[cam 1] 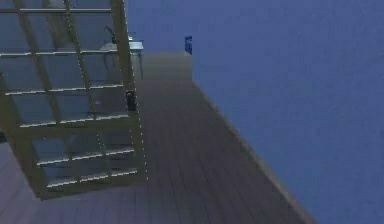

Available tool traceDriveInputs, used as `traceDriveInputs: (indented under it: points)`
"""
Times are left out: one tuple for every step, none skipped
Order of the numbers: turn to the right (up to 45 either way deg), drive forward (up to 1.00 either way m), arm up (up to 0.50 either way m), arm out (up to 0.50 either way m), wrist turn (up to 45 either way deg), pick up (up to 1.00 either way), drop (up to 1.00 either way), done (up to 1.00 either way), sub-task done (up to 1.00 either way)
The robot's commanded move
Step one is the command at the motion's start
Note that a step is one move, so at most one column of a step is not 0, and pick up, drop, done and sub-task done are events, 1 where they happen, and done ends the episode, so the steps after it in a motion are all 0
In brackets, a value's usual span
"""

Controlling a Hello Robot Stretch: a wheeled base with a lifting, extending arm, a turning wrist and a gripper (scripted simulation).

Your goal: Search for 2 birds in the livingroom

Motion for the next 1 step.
traceDriveInputs:
  points:
    - [0.0,1.00,0.00,0.00,0.0,0.00,0.00,0.00,0.00]
